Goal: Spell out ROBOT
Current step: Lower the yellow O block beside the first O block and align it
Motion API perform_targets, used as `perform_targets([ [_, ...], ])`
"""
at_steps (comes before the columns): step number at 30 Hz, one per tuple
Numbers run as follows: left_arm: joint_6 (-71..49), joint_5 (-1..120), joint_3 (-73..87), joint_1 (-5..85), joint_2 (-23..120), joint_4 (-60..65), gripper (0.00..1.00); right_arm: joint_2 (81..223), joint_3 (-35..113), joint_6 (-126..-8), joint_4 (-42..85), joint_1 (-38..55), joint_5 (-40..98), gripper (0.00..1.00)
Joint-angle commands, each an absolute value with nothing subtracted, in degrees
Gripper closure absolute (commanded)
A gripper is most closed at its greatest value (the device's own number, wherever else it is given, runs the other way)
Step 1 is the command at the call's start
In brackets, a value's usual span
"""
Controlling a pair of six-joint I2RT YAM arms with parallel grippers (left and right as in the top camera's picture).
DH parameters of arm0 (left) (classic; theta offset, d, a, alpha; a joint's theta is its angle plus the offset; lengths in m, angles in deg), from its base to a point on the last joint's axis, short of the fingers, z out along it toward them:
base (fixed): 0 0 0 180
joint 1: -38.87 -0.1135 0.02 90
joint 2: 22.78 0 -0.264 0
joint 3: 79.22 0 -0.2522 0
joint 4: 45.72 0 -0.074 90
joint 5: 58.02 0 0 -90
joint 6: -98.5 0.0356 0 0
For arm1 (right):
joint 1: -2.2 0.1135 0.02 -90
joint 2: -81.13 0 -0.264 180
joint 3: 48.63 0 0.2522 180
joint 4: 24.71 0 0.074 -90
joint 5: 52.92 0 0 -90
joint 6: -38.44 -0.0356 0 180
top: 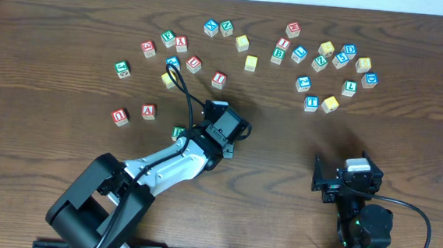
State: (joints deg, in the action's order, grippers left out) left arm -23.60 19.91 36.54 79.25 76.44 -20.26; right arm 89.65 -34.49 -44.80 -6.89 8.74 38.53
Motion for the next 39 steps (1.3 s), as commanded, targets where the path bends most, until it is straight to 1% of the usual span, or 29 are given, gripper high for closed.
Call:
perform_targets([
  [1,-22.13,19.95,37.11,79.06,77.23,-20.3,0.92,89.56,-34.55,-44.21,-6.67,8.5,38.4,0.01],
  [13,-22.15,19.95,37.09,79.06,78.67,-20.98,0.91,89.56,-34.55,-44.21,-6.67,8.5,38.4,0.01],
  [15,-22.15,19.95,37.09,79.06,78.67,-20.98,0.85,89.56,-34.55,-44.18,-6.69,8.5,38.38,0.01],
  [18,-22.15,19.95,37.09,79.06,78.67,-20.98,0.83,89.56,-34.55,-44.21,-6.67,8.5,38.4,0.01],
  [19,-22.15,19.95,37.09,79.06,78.67,-20.98,0.79,89.56,-34.55,-44.18,-6.67,8.5,38.4,0.01],
  [25,-22.15,19.95,37.09,79.06,78.67,-20.98,0.77,89.56,-34.55,-44.21,-6.67,8.5,38.4,0.01],
  [26,-22.15,19.95,37.09,79.06,78.67,-20.98,0.76,89.56,-34.55,-44.18,-6.67,8.5,38.4,0.01],
  [27,-22.15,19.95,37.09,79.06,78.67,-20.98,0.72,89.56,-34.55,-44.21,-6.67,8.5,38.4,0.01],
  [30,-22.15,19.95,37.09,79.06,78.67,-20.98,0.7,89.56,-34.55,-44.18,-6.67,8.5,38.4,0.01],
  [33,-22.15,19.95,37.09,79.06,78.67,-20.98,0.65,89.56,-34.55,-44.18,-6.67,8.5,38.4,0.01],
  [39,-22.15,19.95,37.09,79.06,78.67,-20.98,0.64,89.56,-34.55,-44.18,-6.67,8.5,38.4,0.01],
])
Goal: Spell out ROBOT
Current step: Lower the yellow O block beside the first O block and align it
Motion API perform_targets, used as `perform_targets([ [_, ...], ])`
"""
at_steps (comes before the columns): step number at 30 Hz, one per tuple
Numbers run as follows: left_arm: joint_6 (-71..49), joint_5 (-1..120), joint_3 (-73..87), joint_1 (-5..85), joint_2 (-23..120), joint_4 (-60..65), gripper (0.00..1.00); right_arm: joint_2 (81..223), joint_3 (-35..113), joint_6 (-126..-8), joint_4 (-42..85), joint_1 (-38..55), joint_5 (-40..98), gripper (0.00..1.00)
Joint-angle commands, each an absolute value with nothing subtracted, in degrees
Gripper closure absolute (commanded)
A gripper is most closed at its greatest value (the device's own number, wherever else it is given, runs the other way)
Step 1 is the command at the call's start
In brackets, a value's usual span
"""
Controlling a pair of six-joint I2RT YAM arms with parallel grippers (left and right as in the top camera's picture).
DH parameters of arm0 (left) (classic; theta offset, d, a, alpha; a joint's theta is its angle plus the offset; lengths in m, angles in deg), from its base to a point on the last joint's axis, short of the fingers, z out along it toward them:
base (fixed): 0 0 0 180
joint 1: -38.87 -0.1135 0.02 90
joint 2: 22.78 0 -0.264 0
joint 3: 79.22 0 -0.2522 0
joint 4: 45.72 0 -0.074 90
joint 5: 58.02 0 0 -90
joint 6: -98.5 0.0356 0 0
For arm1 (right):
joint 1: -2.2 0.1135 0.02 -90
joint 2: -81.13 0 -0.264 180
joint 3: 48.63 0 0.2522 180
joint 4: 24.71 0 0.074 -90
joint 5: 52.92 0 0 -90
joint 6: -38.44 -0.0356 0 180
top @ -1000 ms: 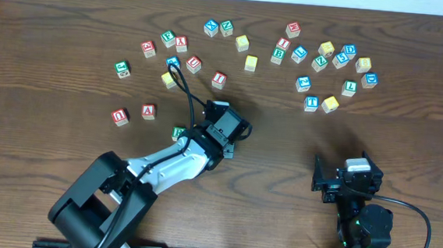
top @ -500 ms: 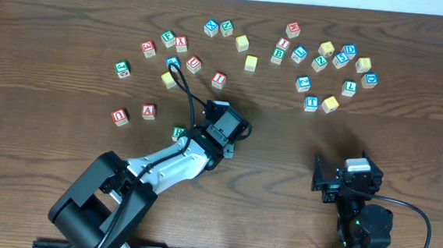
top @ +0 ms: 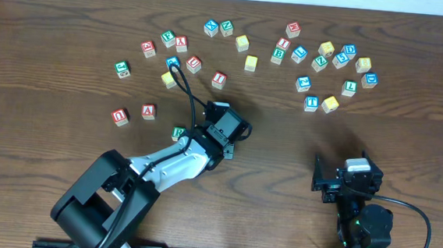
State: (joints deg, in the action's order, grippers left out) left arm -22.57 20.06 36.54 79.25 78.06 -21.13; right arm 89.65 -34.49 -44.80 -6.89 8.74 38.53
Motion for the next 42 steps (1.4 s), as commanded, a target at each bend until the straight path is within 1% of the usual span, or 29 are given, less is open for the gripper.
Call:
perform_targets([
  [1,-22.15,19.93,37.09,79.06,78.67,-20.98,0.64,89.56,-34.55,-44.21,-6.67,8.5,38.38,0.01],
  [42,-21.5,18.81,36.93,79.06,78.65,-22.07,0.63,89.56,-34.55,-44.21,-6.67,8.5,38.4,0.01],
])
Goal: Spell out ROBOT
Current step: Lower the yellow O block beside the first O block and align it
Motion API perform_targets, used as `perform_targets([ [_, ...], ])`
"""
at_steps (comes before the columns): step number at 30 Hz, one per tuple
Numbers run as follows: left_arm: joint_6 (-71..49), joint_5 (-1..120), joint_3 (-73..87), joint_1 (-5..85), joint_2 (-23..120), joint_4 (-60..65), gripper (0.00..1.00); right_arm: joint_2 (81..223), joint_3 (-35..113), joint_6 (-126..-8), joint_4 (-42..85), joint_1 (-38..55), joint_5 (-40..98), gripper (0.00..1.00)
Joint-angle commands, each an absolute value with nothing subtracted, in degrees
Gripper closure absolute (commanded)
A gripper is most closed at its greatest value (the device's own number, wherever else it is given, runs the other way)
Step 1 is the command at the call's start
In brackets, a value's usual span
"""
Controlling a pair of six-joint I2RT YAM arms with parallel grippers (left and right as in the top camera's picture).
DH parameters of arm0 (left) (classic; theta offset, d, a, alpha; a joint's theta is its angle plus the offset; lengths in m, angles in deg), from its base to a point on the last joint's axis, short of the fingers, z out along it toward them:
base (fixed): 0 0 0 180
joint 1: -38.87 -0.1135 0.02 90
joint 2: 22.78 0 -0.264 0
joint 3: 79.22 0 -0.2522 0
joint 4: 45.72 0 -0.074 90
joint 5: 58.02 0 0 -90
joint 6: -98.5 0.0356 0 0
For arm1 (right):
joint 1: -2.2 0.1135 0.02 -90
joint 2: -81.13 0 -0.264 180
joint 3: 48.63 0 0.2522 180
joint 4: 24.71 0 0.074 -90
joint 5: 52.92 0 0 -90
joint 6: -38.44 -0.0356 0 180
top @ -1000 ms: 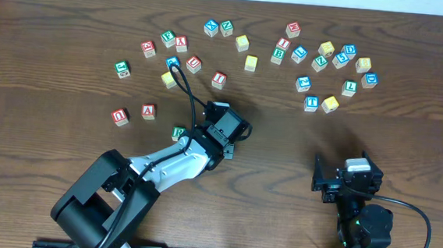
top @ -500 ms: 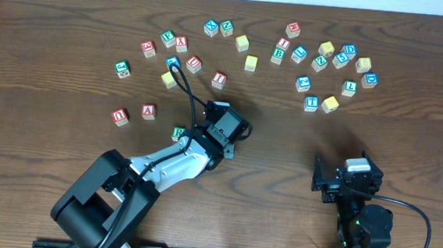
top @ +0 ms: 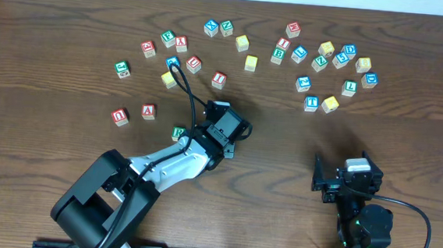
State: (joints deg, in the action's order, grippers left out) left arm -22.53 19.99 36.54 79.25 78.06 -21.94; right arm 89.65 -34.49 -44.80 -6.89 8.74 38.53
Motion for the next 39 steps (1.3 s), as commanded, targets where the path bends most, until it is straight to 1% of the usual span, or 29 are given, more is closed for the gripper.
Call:
perform_targets([
  [1,-21.5,18.55,36.87,79.01,78.65,-22.07,0.63,89.56,-34.55,-44.18,-6.67,8.5,38.38,0.01],
  [39,-18.92,17.33,35.71,78.8,78.26,-22.27,0.63,89.56,-34.55,-44.21,-6.67,8.5,38.4,0.01],
])
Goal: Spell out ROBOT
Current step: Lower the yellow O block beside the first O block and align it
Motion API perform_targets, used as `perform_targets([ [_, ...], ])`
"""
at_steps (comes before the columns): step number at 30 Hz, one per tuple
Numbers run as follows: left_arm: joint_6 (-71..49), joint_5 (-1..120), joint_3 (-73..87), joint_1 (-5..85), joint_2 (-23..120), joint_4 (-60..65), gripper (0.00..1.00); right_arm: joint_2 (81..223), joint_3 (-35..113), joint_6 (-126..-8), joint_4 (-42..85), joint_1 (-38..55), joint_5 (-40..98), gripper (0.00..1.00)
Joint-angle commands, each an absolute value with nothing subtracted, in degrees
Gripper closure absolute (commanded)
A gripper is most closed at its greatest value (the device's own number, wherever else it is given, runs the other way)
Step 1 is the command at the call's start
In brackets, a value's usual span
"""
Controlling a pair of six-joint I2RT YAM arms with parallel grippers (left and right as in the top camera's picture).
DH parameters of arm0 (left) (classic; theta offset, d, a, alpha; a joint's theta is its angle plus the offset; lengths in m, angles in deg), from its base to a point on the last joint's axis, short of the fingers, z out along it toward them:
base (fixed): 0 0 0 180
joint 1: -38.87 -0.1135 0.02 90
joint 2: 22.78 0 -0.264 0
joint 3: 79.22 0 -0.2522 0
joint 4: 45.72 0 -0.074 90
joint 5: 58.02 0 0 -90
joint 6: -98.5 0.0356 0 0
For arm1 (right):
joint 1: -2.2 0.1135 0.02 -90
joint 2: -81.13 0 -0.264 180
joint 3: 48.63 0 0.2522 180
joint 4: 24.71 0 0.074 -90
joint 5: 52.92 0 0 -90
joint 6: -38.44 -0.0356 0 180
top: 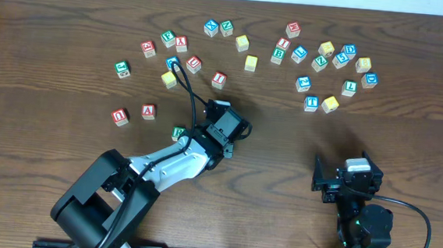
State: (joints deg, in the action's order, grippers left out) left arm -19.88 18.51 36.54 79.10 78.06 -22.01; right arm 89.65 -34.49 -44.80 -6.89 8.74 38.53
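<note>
Lettered wooden blocks lie scattered in an arc across the far half of the table. Among them are a green B block [278, 55] and a blue T block [310, 102] on the right, and a red I block [219, 78] near the middle. My left gripper [233, 129] reaches to mid-table below the I block; its fingers are hidden under its black head. A green block [178, 133] peeks out beside the left arm. My right gripper [323, 178] sits folded at the near right, away from all the blocks.
A red U block [119, 116] and a red A block [148, 112] lie left of the left arm. Yellow blocks [251, 63] sit among the far clusters. The left arm's cable [179, 80] loops over blocks near the yellow one.
My left gripper stood at mid-table below the I block throughout, with the right arm folded at the near right. The left arm's base link shifted slightly after the oldest moment. No block has changed place.
</note>
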Motion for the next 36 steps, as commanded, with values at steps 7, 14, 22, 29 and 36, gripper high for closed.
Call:
perform_targets([
  [7,-18.94,17.35,35.34,78.8,78.26,-22.23,0.63,89.56,-34.55,-44.18,-6.67,8.5,38.4,0.01],
  [14,-18.94,17.39,35.34,78.8,78.26,-22.2,0.55,89.56,-34.55,-44.18,-6.67,8.5,38.4,0.01],
  [22,-18.94,17.39,35.34,78.8,78.26,-22.2,0.55,89.56,-34.55,-44.18,-6.67,8.5,38.38,0.01],
  [29,-18.94,17.39,35.19,78.8,78.26,-22.25,0.55,89.56,-34.55,-44.21,-6.67,8.5,38.4,0.01],
  [36,-18.68,17.37,34.38,78.8,77.32,-22.25,0.55,89.56,-34.55,-44.21,-6.67,8.5,38.4,0.01],
])
